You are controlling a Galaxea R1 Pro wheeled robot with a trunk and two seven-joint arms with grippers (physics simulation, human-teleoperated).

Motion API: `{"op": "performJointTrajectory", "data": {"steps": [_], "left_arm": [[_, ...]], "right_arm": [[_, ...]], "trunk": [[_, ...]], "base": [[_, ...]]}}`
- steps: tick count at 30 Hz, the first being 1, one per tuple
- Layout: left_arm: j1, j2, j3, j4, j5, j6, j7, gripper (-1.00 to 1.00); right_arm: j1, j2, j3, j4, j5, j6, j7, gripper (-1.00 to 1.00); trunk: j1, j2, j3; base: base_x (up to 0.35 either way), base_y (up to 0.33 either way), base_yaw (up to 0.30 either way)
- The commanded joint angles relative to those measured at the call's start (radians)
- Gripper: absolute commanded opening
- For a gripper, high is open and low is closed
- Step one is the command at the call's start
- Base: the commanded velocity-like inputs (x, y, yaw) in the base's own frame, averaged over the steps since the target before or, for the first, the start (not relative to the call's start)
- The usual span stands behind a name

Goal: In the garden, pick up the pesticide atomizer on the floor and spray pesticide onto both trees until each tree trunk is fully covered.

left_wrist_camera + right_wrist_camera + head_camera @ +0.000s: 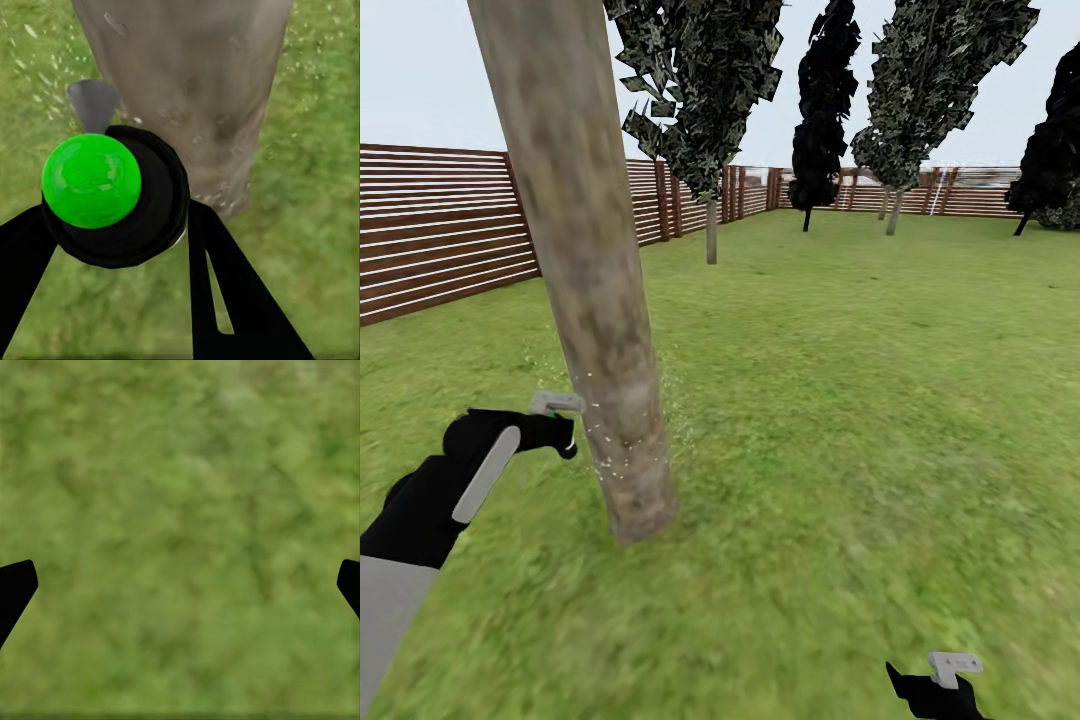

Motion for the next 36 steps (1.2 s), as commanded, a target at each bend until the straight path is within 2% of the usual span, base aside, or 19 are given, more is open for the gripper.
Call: {"op": "performJointTrajectory", "data": {"steps": [1,5,6,7,9,10,11,12,13,15,17,19,22,24,26,30,36], "left_arm": [[0.005,0.0,-0.003,0.01,-0.004,0.0,0.0,-1.0],[0.048,-0.003,-0.011,0.145,-0.009,-0.017,-0.003,-1.0],[0.052,-0.009,-0.011,0.212,-0.01,-0.022,-0.002,-1.0],[0.053,-0.016,-0.01,0.262,-0.012,-0.045,-0.002,-1.0],[0.054,-0.028,-0.02,0.385,-0.015,-0.145,0.0,-1.0],[0.054,-0.03,-0.031,0.415,-0.015,-0.169,0.002,-1.0],[0.054,-0.032,-0.061,0.442,-0.014,-0.19,0.004,-1.0],[0.054,-0.038,-0.068,0.45,-0.013,-0.195,0.001,-1.0],[0.054,-0.058,-0.071,0.461,-0.014,-0.2,0.001,-1.0],[0.054,-0.082,-0.072,0.469,-0.015,-0.229,0.005,-1.0],[0.054,-0.091,-0.072,0.472,-0.015,-0.269,0.014,-1.0],[0.054,-0.098,-0.071,0.473,-0.014,-0.274,0.019,-1.0],[0.054,-0.151,-0.066,0.488,-0.01,-0.279,0.086,-1.0],[0.054,-0.172,-0.064,0.536,-0.005,-0.328,0.112,-1.0],[0.054,-0.174,-0.06,0.592,-0.003,-0.366,0.116,-1.0],[0.054,-0.175,-0.025,0.607,-0.003,-0.375,0.117,-1.0],[0.054,-0.192,-0.019,0.644,-0.005,-0.378,0.118,-1.0]], "right_arm": [[0.0,0.0,0.0,0.0,0.0,0.0,0.0,1.0],[0.0,0.0,0.0,0.0,0.0,0.0,0.0,1.0],[0.0,0.0,0.0,-0.001,0.0,0.0,0.0,1.0],[0.0,0.0,0.0,0.0,0.0,0.0,0.0,1.0],[0.0,-0.001,0.0,0.0,0.0,0.0,-0.001,1.0],[0.0,-0.001,0.0,0.0,0.0,-0.001,-0.001,1.0],[0.0,0.0,0.0,0.0,0.0,-0.001,-0.001,1.0],[0.0,-0.002,0.0,0.0,0.0,-0.003,-0.002,1.0],[0.0,-0.002,-0.001,-0.001,-0.001,-0.003,-0.002,1.0],[0.0,-0.003,-0.001,-0.002,-0.003,-0.003,-0.003,1.0],[0.0,-0.001,-0.001,-0.002,-0.003,-0.002,-0.003,1.0],[0.0,0.0,-0.001,-0.002,-0.003,-0.002,-0.003,1.0],[0.0,0.0,-0.001,-0.002,-0.002,-0.001,0.0,1.0],[0.0,0.0,0.0,-0.001,-0.002,0.0,0.001,1.0],[0.0,0.0,-0.001,-0.002,-0.002,0.0,0.002,1.0],[0.0,0.0,0.0,-0.002,-0.002,0.0,0.0,1.0],[0.0,0.0,0.0,-0.001,-0.002,0.0,0.002,1.0]], "trunk": [[0.0,0.0,0.0],[0.0,0.0,0.0],[0.0,0.0,0.0],[0.0,0.0,0.0],[0.0,0.0,0.0],[0.0,0.0,0.0],[0.0,0.0,0.0],[0.0,0.0,0.0],[0.0,0.0,0.0],[0.0,0.0,0.0],[0.0,0.0,0.0],[0.0,0.0,0.0],[0.0,0.0,0.0],[0.0,0.0,0.0],[0.0,0.0,0.0],[0.0,0.0,0.0],[0.0,0.0,0.0]], "base": [[0.0,0.0,0.0],[0.0,0.0,0.0],[0.0,0.0,0.0],[0.0,0.0,0.0],[0.0,0.0,0.0],[0.0,0.0,0.0],[0.0,0.0,0.0],[0.0,0.0,0.0],[0.0,0.0,0.0],[0.0,-0.009,0.0],[0.0,-0.195,0.0],[0.0,-0.26,0.1],[0.0,-0.269,0.25],[0.0,-0.271,0.275],[0.0,-0.271,0.277],[0.0,-0.271,0.277],[0.0,-0.272,0.123]]}}
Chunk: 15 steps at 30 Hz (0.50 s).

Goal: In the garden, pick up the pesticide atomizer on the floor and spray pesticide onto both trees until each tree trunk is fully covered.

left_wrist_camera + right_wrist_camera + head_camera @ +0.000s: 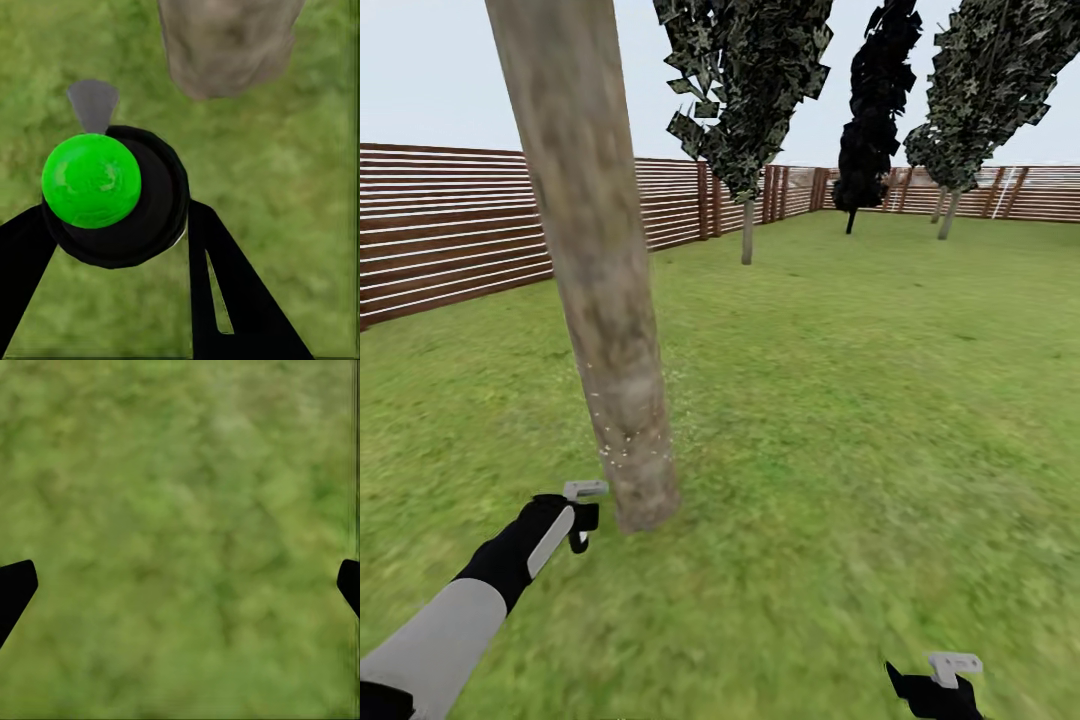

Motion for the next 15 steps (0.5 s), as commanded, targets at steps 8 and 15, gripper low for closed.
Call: {"op": "performJointTrajectory", "data": {"steps": [8,15], "left_arm": [[0.0,-0.005,0.0,0.084,0.003,-0.092,0.001,-1.0],[0.0,-0.006,0.0,0.086,0.004,-0.095,0.002,-1.0]], "right_arm": [[0.0,0.0,0.0,0.001,0.0,0.0,0.0,1.0],[0.0,0.0,0.0,0.023,0.001,-0.001,0.0,1.0]], "trunk": [[0.0,0.0,0.0],[0.0,0.0,0.0]], "base": [[0.0,-0.272,0.008],[0.0,-0.272,0.18]]}}
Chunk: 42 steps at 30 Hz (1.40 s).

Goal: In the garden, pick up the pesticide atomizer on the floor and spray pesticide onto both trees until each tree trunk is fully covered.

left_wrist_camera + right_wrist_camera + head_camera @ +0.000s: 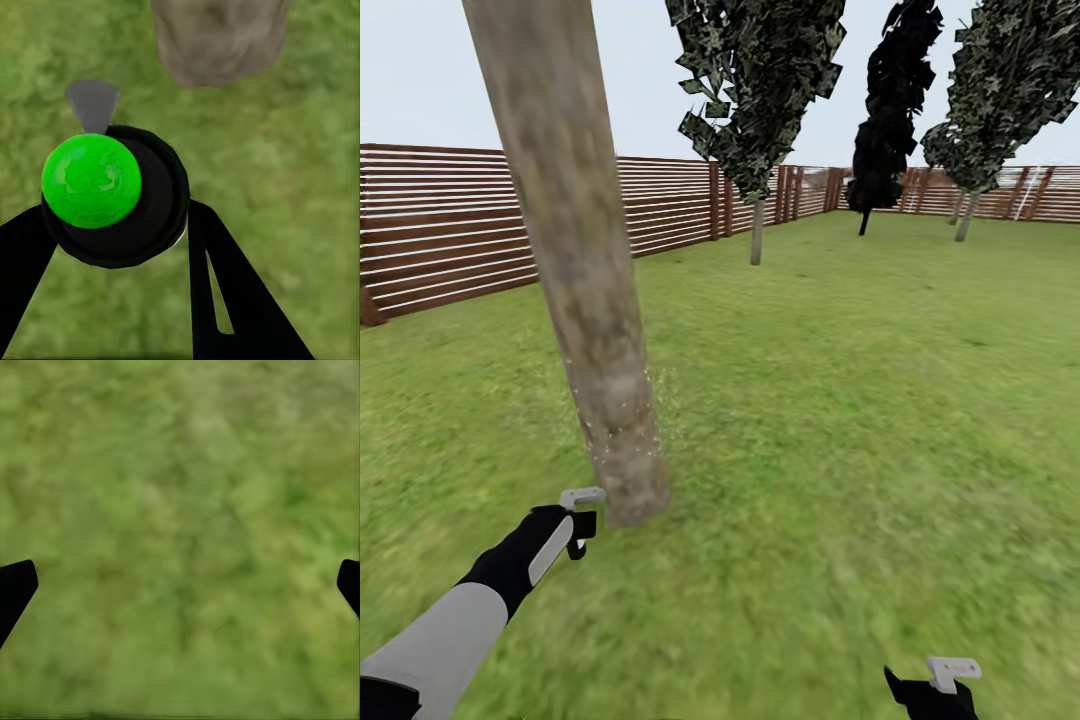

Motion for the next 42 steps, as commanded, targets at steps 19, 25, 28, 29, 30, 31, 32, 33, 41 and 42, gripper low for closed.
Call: {"op": "performJointTrajectory", "data": {"steps": [19,25,28,29,30,31,32,33,41,42], "left_arm": [[0.0,-0.001,0.002,0.0,0.003,-0.001,-0.001,-1.0],[0.0,-0.004,0.002,-0.001,0.001,0.0,0.0,-1.0],[0.0,-0.003,0.002,-0.001,-0.001,0.0,0.0,-1.0],[0.0,-0.003,0.002,0.0,-0.001,0.0,0.0,-1.0],[0.0,-0.003,0.002,0.0,-0.001,0.0,0.0,-1.0],[0.0,-0.003,0.002,-0.001,-0.001,0.0,0.0,-1.0],[0.0,-0.003,0.002,-0.001,-0.001,0.0,0.0,-1.0],[0.0,-0.003,0.002,-0.001,-0.001,0.0,0.0,-1.0],[0.0,-0.003,0.005,-0.002,0.002,0.0,0.0,-1.0],[0.0,-0.004,0.005,-0.001,0.003,0.0,0.0,-1.0]], "right_arm": [[0.0,0.0,0.0,0.007,0.0,0.0,0.0,1.0],[0.0,0.0,0.0,0.007,0.0,0.0,-0.001,1.0],[0.0,0.0,0.0,0.007,0.0,0.0,-0.001,1.0],[0.0,0.0,0.0,0.007,0.0,0.0,-0.001,1.0],[0.0,0.0,0.0,0.007,0.0,0.0,-0.001,1.0],[0.0,0.0,0.0,0.007,0.0,0.0,-0.001,1.0],[0.0,0.0,0.0,0.007,-0.001,0.0,-0.001,1.0],[0.0,0.0,0.0,0.007,-0.001,0.0,-0.001,1.0],[0.0,0.0,-0.002,0.005,-0.001,0.0,-0.002,1.0],[0.0,0.0,-0.002,0.005,-0.001,0.0,-0.002,1.0]], "trunk": [[0.0,0.0,0.0],[0.0,0.0,0.0],[0.0,0.0,0.0],[0.0,0.0,0.0],[0.0,0.0,0.0],[0.0,0.0,0.0],[0.0,0.0,0.0],[0.0,0.0,0.0],[0.0,0.0,0.0],[0.0,0.0,0.0]], "base": [[0.1,-0.256,0.131],[0.027,-0.272,0.185],[0.152,-0.263,0.275],[0.166,-0.256,0.276],[0.175,-0.247,0.277],[0.177,-0.246,0.277],[0.177,-0.245,0.277],[0.178,-0.245,0.277],[0.195,-0.233,0.126],[0.196,-0.165,0.045]]}}
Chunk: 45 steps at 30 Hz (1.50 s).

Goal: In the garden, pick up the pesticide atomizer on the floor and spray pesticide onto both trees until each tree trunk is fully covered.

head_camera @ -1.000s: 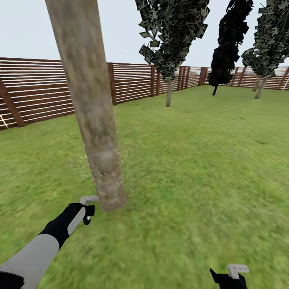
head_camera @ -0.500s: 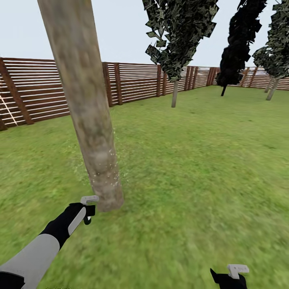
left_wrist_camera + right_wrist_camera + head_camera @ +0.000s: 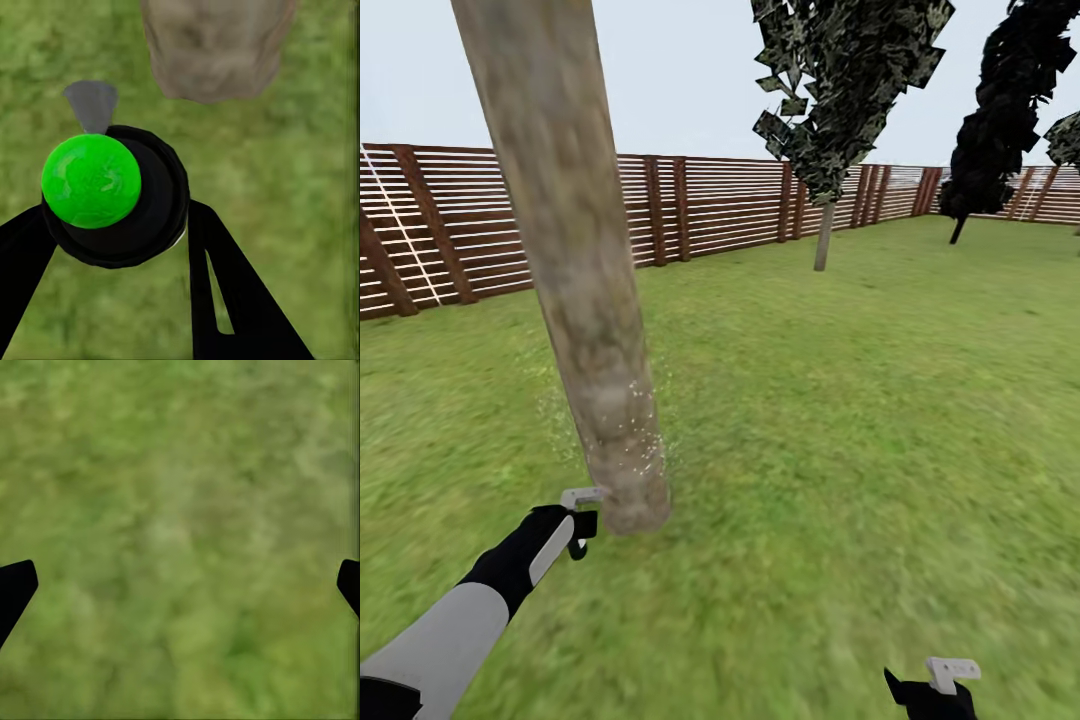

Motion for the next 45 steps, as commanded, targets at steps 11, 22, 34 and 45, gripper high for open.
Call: {"op": "performJointTrajectory", "data": {"steps": [11,22,34,45], "left_arm": [[0.043,-0.062,-0.008,0.034,-0.018,-0.004,-0.005,-1.0],[0.04,-0.138,-0.022,-0.229,-0.018,0.115,0.099,-1.0],[0.028,-0.135,0.05,-0.247,-0.021,0.193,0.111,-1.0],[0.022,-0.135,0.055,-0.349,-0.021,0.223,0.112,-1.0]], "right_arm": [[0.0,0.0,0.0,0.0,0.0,0.0,0.0,1.0],[0.0,0.0,0.0,0.0,0.0,0.0,0.0,1.0],[0.0,0.0,0.0,0.0,0.0,0.0,0.0,1.0],[0.0,-0.001,0.0,0.0,0.0,0.0,0.0,1.0]], "trunk": [[0.0,0.0,0.0],[0.0,0.0,0.0],[0.0,0.0,0.0],[0.0,0.0,0.0]], "base": [[0.027,-0.017,0.141],[0.0,0.0,0.0],[0.0,-0.134,0.0],[-0.184,-0.053,0.119]]}}
